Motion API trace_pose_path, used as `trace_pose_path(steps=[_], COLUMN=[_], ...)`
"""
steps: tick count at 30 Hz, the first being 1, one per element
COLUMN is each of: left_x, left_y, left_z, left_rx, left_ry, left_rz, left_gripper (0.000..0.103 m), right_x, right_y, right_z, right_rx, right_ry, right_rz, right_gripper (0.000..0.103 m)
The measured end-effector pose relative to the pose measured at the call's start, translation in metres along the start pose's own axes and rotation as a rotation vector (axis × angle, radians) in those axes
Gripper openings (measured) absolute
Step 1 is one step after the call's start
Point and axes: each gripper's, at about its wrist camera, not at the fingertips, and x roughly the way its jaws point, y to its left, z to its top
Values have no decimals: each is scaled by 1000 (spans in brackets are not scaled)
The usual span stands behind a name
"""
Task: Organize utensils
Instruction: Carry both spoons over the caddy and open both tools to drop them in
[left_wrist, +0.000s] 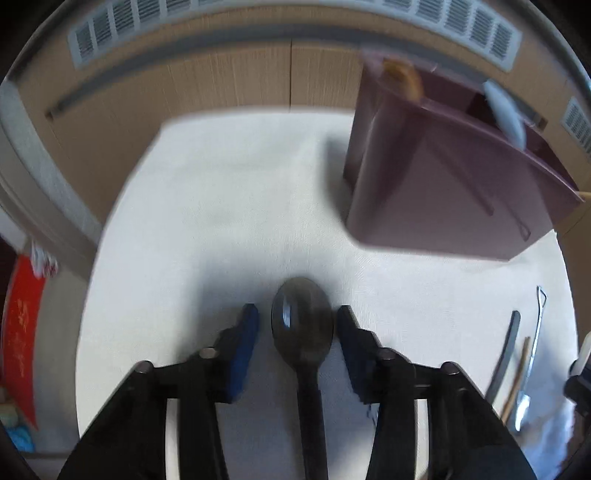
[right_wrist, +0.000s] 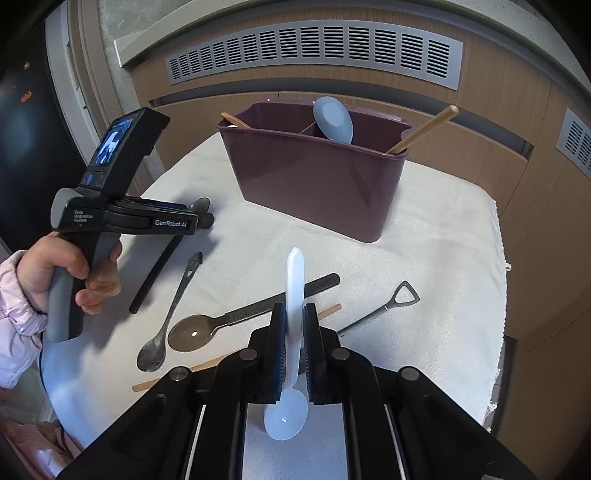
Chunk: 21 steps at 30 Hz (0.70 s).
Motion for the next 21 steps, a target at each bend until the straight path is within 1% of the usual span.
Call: trace_pose_path(steps=[1, 3, 5, 9, 13, 17, 19, 21], left_x=[-2, -11, -27, -84, -153, -206, -232, -255], left_y=[-3, -5, -2, 3, 3, 2, 3, 0], left_z=[-4, -14, -23, -36, -39, -23, -5, 14], left_rx=[28, 30, 23, 9, 22, 33, 52, 77], left_ry=[-16, -36, -80, -226, -414, -561, -638, -717], left_rz=[-3, -46, -59, -113, -176, -227, -262, -267], left_gripper=[34, 33, 33, 33, 34, 34, 34, 34], right_x=[-1, -3, -7, -24, -48, -79, -99, -120], right_y=[-1, -2, -5, -5, 3, 12, 15, 17], right_z=[-1, -1, -1, 4, 16, 34, 49, 68], right_rx=[0, 9, 34, 65, 70, 53, 36, 8], right_ry=[-5, -13, -33, -100, -180, -279, -338, -393], right_rz=[-11, -13, -1, 26, 43, 46, 41, 30], right_gripper=[8, 8, 8, 7, 7, 5, 5, 4])
